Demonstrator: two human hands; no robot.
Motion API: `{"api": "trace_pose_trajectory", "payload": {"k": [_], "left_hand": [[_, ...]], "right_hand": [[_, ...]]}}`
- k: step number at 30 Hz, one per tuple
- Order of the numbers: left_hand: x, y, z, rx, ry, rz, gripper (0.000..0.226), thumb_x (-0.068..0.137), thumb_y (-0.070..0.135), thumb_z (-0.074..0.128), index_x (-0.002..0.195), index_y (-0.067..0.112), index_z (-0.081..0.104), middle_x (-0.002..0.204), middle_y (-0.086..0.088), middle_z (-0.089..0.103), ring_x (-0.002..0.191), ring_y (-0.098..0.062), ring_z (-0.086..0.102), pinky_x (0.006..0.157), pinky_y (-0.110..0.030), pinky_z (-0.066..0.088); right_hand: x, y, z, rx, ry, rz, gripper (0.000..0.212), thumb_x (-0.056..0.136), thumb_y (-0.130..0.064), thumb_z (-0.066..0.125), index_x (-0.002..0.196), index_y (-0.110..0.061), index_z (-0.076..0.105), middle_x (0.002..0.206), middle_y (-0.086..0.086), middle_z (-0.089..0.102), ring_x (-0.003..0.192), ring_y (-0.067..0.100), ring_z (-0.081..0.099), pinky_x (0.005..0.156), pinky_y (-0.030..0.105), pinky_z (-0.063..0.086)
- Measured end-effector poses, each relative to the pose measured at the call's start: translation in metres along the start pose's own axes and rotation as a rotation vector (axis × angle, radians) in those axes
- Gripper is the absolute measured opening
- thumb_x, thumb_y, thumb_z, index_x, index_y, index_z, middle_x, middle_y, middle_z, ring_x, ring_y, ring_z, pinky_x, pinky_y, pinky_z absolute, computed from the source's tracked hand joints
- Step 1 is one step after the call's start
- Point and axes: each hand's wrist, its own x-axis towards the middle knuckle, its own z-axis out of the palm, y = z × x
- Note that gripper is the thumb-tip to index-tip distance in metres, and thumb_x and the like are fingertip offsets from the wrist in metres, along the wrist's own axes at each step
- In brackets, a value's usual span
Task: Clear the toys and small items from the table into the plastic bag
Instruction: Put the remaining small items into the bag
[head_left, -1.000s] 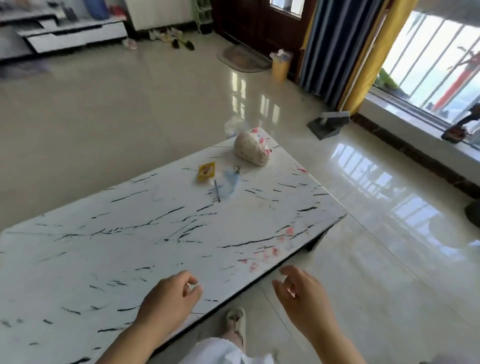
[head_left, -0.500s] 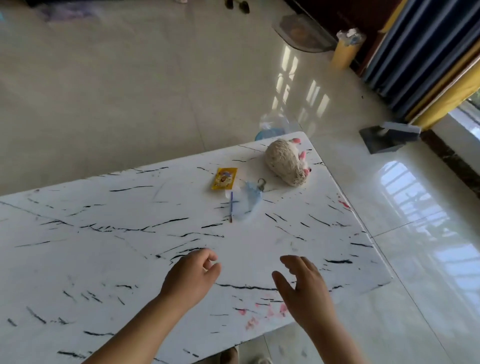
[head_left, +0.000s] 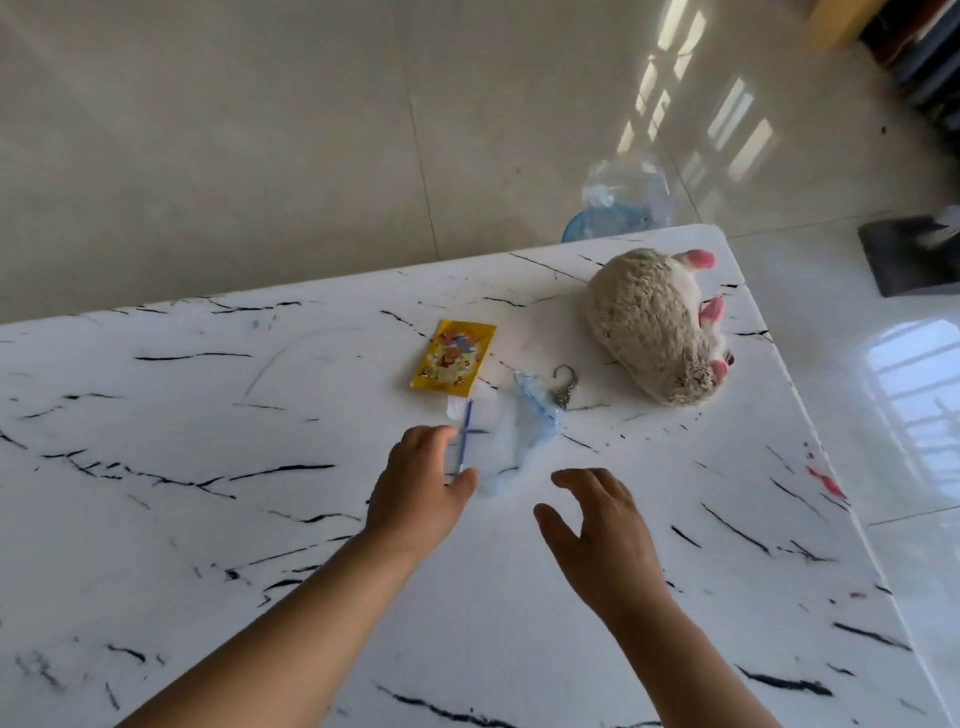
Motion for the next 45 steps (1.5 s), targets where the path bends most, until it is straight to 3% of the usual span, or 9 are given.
{"api": "trace_pose_trajectory", "payload": {"k": [9, 15, 18, 22, 25, 28, 33, 39, 45], "left_hand": [[0.111, -0.012, 0.053, 0.299, 0.059, 0.179, 0.065, 0.091, 0.015, 0.051, 0.145, 0.037, 0.023, 0.158, -0.002, 0.004, 0.145, -0.027, 0.008, 0.113, -0.041, 0.028], [0.098, -0.042, 0.036, 0.323, 0.139, 0.207, 0.042, 0.086, -0.002, 0.053, 0.121, 0.021, 0.059, 0.146, -0.008, 0.034, 0.133, -0.03, 0.03, 0.087, -0.043, 0.049], [0.086, -0.056, 0.023, 0.308, 0.161, 0.246, 0.04, 0.077, -0.01, 0.059, 0.109, 0.012, 0.066, 0.13, -0.014, 0.05, 0.118, -0.034, 0.045, 0.073, -0.043, 0.054], [0.079, -0.07, 0.008, 0.286, 0.218, 0.225, 0.039, 0.071, -0.015, 0.061, 0.102, 0.007, 0.068, 0.113, -0.016, 0.057, 0.1, -0.036, 0.055, 0.06, -0.043, 0.056], [0.075, -0.077, 0.004, 0.279, 0.24, 0.204, 0.04, 0.071, -0.016, 0.06, 0.103, 0.006, 0.068, 0.112, -0.017, 0.058, 0.098, -0.036, 0.056, 0.058, -0.043, 0.055], [0.072, -0.081, 0.001, 0.303, 0.224, 0.185, 0.041, 0.076, -0.012, 0.057, 0.112, 0.007, 0.064, 0.118, -0.016, 0.054, 0.104, -0.035, 0.053, 0.062, -0.045, 0.056], [0.061, -0.082, -0.004, 0.334, 0.22, 0.141, 0.044, 0.084, -0.007, 0.05, 0.125, 0.009, 0.056, 0.127, -0.013, 0.047, 0.11, -0.03, 0.048, 0.069, -0.041, 0.055], [0.048, -0.089, -0.001, 0.329, 0.209, 0.143, 0.045, 0.085, -0.002, 0.048, 0.127, 0.013, 0.053, 0.13, -0.011, 0.045, 0.112, -0.028, 0.047, 0.073, -0.037, 0.054], [0.038, -0.099, -0.013, 0.272, 0.23, 0.195, 0.042, 0.079, -0.01, 0.054, 0.118, 0.004, 0.06, 0.117, -0.017, 0.055, 0.098, -0.035, 0.055, 0.061, -0.038, 0.053]], "right_hand": [[0.088, 0.023, 0.052, -0.065, -0.04, -0.127, 0.04, 0.086, -0.037, 0.057, 0.123, -0.022, 0.052, 0.123, -0.004, 0.051, 0.116, 0.016, 0.042, 0.087, 0.021, 0.033], [0.105, 0.006, 0.079, -0.112, -0.078, -0.255, 0.041, 0.086, -0.035, 0.057, 0.125, -0.022, 0.051, 0.13, -0.004, 0.048, 0.123, 0.018, 0.035, 0.099, 0.03, 0.033], [0.114, 0.0, 0.09, -0.237, -0.175, -0.318, 0.055, 0.084, -0.037, 0.057, 0.135, -0.029, 0.039, 0.151, -0.005, 0.026, 0.142, 0.021, 0.007, 0.114, 0.042, 0.011], [0.12, -0.006, 0.106, -0.321, -0.41, -0.364, 0.082, 0.077, -0.02, 0.059, 0.142, -0.042, 0.014, 0.156, -0.006, -0.008, 0.141, 0.022, -0.021, 0.111, 0.05, -0.014], [0.11, -0.008, 0.117, -0.368, -0.35, -0.367, 0.083, 0.069, -0.003, 0.05, 0.139, -0.036, 0.022, 0.152, -0.002, 0.003, 0.138, 0.023, -0.001, 0.114, 0.043, 0.005], [0.095, -0.005, 0.122, -0.253, -0.237, -0.284, 0.055, 0.074, 0.004, 0.043, 0.124, -0.021, 0.045, 0.124, 0.001, 0.041, 0.116, 0.02, 0.034, 0.088, 0.024, 0.031], [0.058, -0.014, 0.128, -0.04, -0.1, -0.204, 0.02, 0.076, 0.002, 0.045, 0.087, -0.012, 0.052, 0.081, -0.004, 0.042, 0.081, 0.024, 0.046, 0.061, 0.026, 0.032], [0.039, -0.044, 0.167, -0.074, -0.219, -0.059, 0.033, 0.083, -0.04, 0.059, 0.103, -0.015, 0.051, 0.104, -0.001, 0.045, 0.099, 0.019, 0.045, 0.073, 0.025, 0.036], [0.03, -0.046, 0.167, -0.126, -0.21, -0.009, 0.007, 0.095, -0.02, 0.041, 0.093, -0.017, 0.046, 0.1, 0.003, 0.055, 0.085, 0.022, 0.05, 0.066, 0.026, 0.035]]}}
